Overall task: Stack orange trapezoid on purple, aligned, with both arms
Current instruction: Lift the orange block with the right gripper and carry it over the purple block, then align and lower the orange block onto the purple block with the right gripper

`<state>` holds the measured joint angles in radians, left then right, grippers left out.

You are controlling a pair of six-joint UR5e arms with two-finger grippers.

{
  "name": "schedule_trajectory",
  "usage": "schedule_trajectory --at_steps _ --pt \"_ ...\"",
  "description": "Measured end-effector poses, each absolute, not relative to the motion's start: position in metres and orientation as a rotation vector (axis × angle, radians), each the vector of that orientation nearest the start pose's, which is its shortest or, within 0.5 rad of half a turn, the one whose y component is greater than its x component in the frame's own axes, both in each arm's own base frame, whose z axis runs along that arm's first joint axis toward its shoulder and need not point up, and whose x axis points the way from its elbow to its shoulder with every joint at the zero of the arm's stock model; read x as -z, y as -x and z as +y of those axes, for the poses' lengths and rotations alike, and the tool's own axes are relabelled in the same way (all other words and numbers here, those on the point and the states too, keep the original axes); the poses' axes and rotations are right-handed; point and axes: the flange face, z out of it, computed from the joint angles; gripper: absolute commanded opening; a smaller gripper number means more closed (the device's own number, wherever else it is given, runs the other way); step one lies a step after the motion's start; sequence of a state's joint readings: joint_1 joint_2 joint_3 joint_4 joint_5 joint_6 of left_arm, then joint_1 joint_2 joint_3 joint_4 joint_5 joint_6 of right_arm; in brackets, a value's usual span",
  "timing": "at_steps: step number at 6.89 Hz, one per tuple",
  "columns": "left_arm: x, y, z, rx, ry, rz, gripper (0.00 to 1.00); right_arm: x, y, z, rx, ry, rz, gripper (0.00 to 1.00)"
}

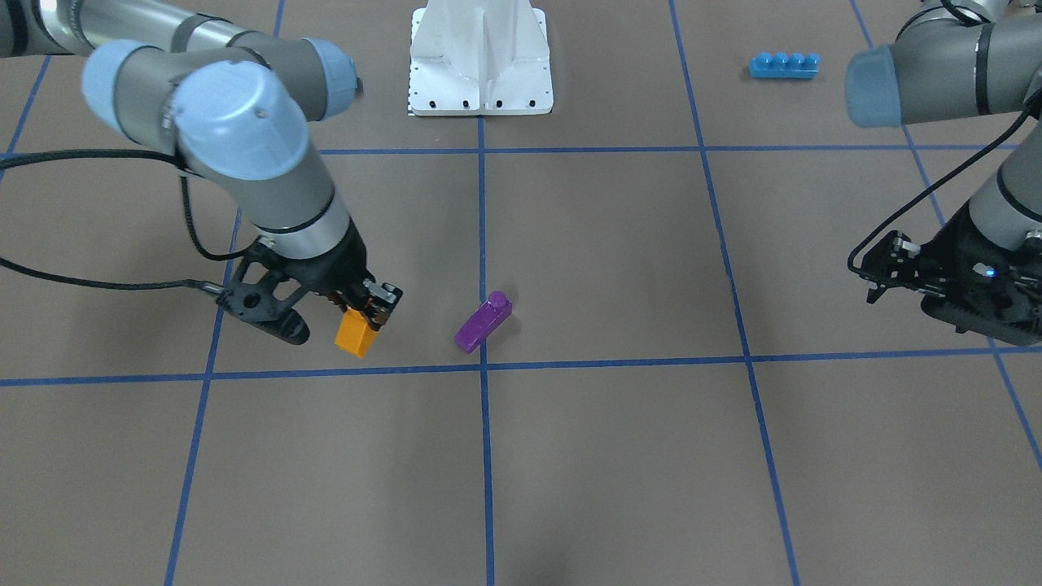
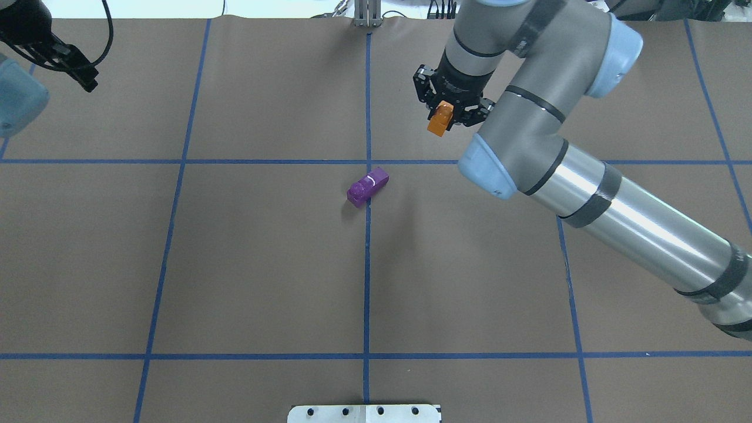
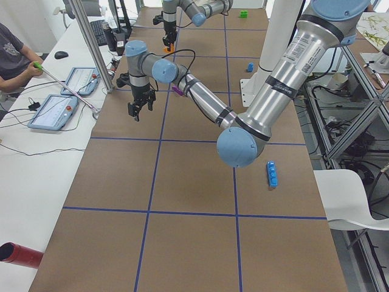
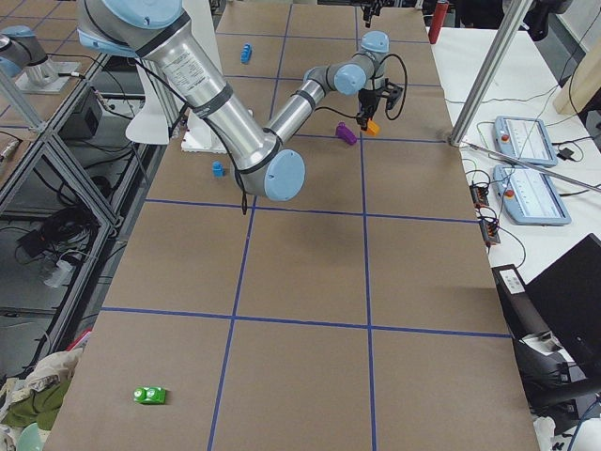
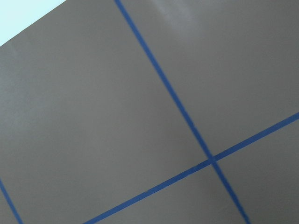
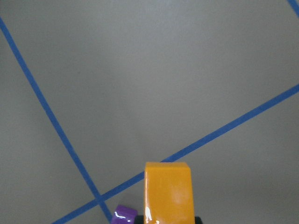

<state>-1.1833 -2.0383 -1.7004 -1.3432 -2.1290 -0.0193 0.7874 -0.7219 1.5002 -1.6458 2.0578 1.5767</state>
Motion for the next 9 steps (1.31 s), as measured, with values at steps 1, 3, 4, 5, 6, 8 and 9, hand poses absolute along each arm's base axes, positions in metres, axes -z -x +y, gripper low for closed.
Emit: schedule_trajectory --at_steps 1,3,4,5,6,8,9 --pt "-0.388 -0.162 -0.616 -0.458 -0.241 0.617 1.0 -0.151 0.494 -0.571 -0.637 0.204 -0.804 0.0" --pt "-0.417 -0.158 -0.606 -0.456 -0.231 0.616 1.0 -0.126 0.547 -0.553 -0.736 0.231 -0.771 0.0" --pt "-0.425 -0.158 -0.604 -0.456 -0.222 0.615 1.0 -0.121 0.563 -0.546 -0.774 0.247 -0.758 0.0" --pt "-0.428 -0.158 -0.603 -0.456 -0.217 0.614 1.0 -0.121 0.574 -0.54 -0.823 0.268 -0.745 0.0" --pt "-0.429 -0.159 -0.603 -0.457 -0.216 0.614 1.0 -0.124 0.585 -0.534 -0.868 0.282 -0.729 0.0" --pt "-0.429 -0.16 -0.603 -0.458 -0.217 0.615 1.0 -0.128 0.594 -0.53 -0.953 0.307 -0.709 0.0" --pt "-0.428 -0.16 -0.603 -0.46 -0.223 0.616 1.0 -0.128 0.594 -0.53 -0.985 0.318 -0.706 0.0"
